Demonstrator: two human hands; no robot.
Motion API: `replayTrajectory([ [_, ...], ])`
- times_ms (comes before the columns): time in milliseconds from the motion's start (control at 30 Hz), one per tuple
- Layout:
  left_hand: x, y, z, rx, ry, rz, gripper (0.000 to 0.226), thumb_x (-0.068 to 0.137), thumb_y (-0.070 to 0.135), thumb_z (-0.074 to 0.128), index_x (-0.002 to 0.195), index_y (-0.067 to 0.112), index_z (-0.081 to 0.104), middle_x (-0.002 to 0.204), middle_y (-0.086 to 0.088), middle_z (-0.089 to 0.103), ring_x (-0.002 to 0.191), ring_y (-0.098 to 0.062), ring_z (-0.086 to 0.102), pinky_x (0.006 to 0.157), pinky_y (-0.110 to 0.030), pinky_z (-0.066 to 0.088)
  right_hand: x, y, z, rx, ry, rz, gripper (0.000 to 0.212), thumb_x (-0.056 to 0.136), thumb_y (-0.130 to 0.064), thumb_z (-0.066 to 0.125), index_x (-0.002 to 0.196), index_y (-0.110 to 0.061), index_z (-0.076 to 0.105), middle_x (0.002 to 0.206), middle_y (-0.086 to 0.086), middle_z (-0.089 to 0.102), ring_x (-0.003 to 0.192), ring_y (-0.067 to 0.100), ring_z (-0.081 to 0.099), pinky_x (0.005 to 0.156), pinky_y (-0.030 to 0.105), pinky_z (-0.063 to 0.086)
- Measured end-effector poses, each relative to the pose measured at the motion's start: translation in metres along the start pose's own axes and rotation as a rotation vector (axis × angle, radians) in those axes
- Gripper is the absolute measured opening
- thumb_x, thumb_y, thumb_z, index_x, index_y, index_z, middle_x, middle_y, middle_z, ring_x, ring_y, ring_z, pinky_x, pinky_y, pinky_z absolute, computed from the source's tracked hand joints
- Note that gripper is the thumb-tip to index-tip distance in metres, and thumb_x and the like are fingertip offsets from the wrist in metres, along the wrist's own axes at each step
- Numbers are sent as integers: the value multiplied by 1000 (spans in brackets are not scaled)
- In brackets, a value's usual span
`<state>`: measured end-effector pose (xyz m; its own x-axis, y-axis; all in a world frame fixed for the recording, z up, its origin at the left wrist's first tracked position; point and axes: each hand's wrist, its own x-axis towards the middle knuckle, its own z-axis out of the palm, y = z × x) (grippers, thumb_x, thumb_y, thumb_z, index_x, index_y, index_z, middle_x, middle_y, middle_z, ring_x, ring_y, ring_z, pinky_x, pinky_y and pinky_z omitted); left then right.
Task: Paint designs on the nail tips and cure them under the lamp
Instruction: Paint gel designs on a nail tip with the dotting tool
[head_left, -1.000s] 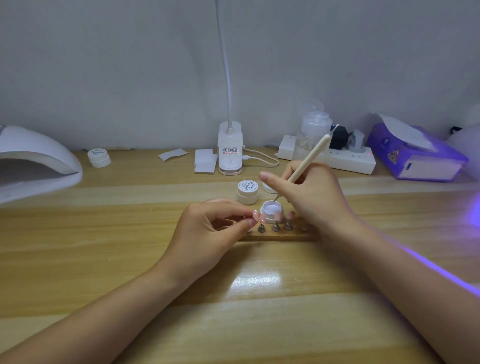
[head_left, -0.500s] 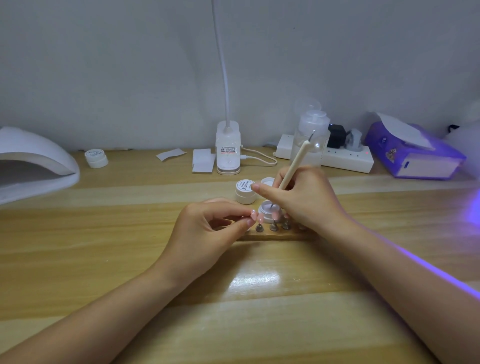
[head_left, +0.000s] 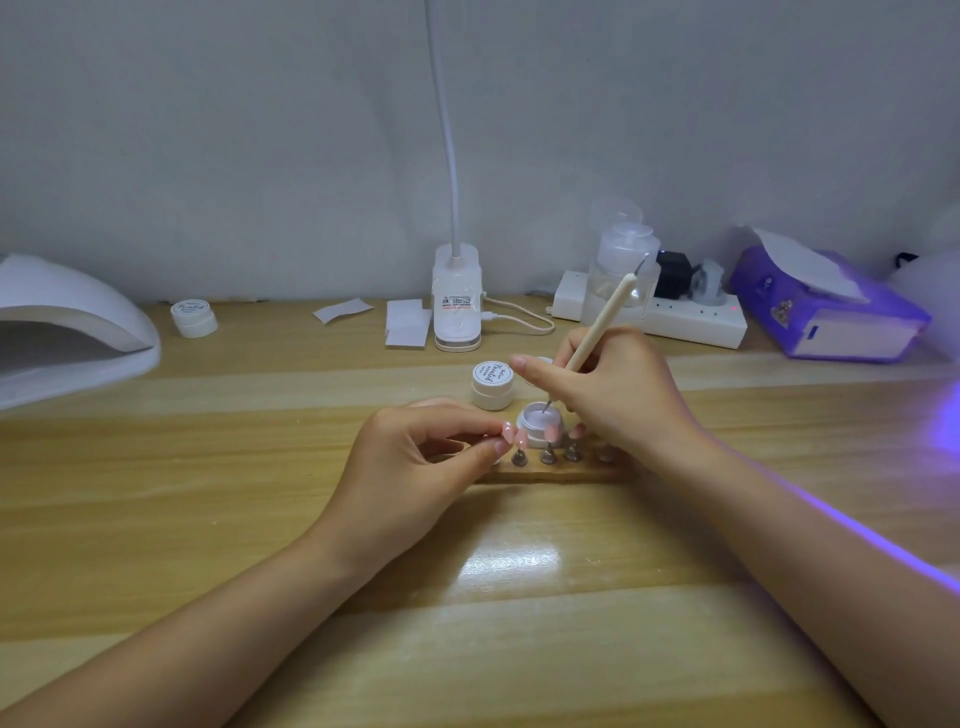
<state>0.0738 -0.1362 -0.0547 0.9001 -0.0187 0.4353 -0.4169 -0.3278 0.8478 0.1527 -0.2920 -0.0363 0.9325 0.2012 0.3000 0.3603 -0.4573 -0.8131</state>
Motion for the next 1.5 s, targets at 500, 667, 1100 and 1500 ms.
replayTrajectory([
  [500, 0, 0, 0, -3, 1, -5, 15, 74, 4, 71, 78, 18, 74, 78, 1, 71, 73, -8, 65, 69, -32, 52, -1, -2, -1, 16, 75, -29, 43, 75, -45, 71, 51, -17, 50, 38, -6, 48, 39, 12, 53, 45, 29, 46],
  [667, 0, 1, 0, -9, 11, -21, 15, 74, 5, 71, 77, 19, 74, 78, 2, 72, 74, -9, 65, 71, -34, 52, -6, -14, 1, 201, 146, -141, 39, 78, -38, 69, 55, -9, 57, 41, -2, 54, 41, 3, 50, 48, 12, 41],
  [1100, 0, 3, -1, -34, 39, -36, 13, 74, 1, 70, 76, 13, 74, 78, -5, 71, 74, -18, 67, 71, -34, 54, -28, -31, 11, 444, 117, -116, 44, 63, -44, 71, 49, -10, 48, 40, -1, 51, 46, 19, 56, 49, 24, 46],
  [1500, 0, 1, 0, -67, 29, -21, 11, 71, 15, 69, 76, 24, 73, 81, -1, 71, 74, -10, 65, 71, -30, 53, -31, -25, 19, 438, 110, -145, 38, 78, -1, 61, 47, -9, 41, 39, 1, 46, 42, 25, 57, 41, 24, 46],
])
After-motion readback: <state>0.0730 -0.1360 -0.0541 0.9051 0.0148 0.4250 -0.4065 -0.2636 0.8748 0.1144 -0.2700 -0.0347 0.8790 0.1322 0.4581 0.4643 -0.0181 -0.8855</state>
